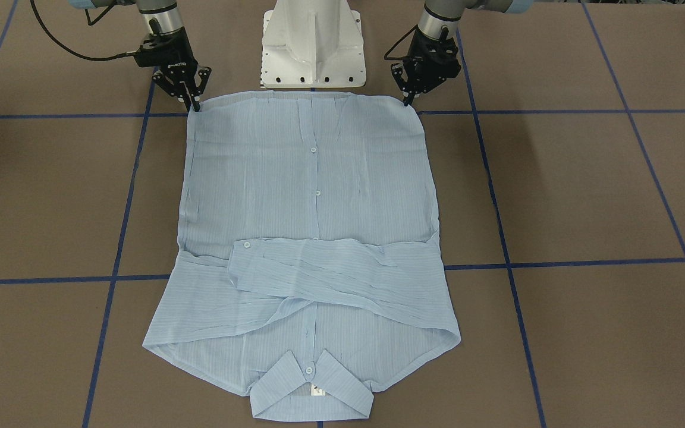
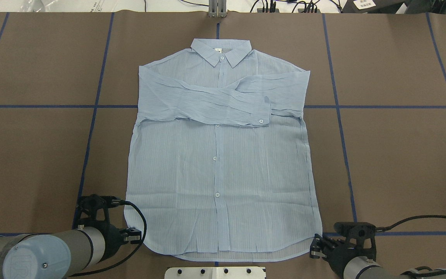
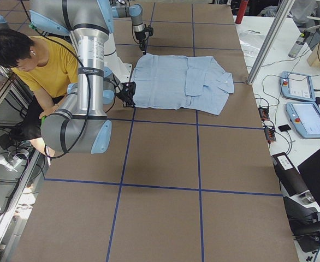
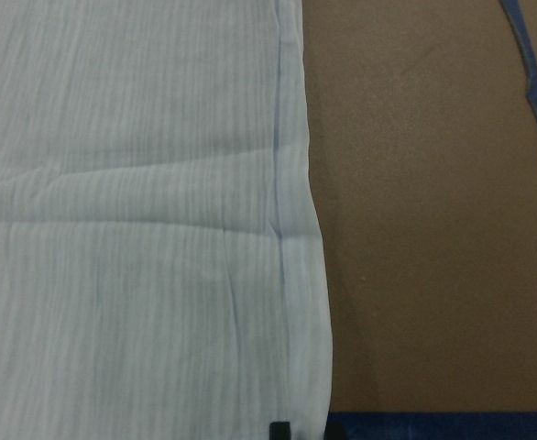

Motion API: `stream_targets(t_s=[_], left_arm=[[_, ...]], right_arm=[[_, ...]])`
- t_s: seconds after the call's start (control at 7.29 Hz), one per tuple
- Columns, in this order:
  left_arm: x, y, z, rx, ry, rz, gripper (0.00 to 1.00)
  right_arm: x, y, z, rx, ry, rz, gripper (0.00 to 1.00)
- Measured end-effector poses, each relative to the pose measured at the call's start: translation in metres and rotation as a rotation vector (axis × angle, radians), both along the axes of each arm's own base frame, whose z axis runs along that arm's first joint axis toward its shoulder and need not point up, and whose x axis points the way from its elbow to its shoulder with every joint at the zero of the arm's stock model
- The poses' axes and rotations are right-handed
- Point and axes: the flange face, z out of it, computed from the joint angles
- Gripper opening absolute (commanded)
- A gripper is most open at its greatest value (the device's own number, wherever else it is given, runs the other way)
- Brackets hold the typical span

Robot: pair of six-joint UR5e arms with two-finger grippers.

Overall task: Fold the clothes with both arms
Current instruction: 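Grasp the shirt hem corners with the left and right grippers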

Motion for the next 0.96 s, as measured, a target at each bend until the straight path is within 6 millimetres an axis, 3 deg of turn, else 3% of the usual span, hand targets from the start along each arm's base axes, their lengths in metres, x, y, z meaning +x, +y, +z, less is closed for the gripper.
stream_targets(t_s=[0.41,0.69,0.96], left_arm=[[-0.005,0.001,-0.008,0.002,0.018,0.002,0.0],[-0.019,0.003,-0.026,0.004,0.039,0.012,0.0],[-0.054,0.025,-0.068,-0.024,0.059,0.094,0.0]], right_arm=[[0.003,-0.004,-0.004,0.012,-0.001,0.02,0.0],[0.029,-0.008,-0.041,0.001,-0.063,0.02,0.0],[0.073,-0.003,-0.084,-0.053,-0.099,-0.047,0.0]])
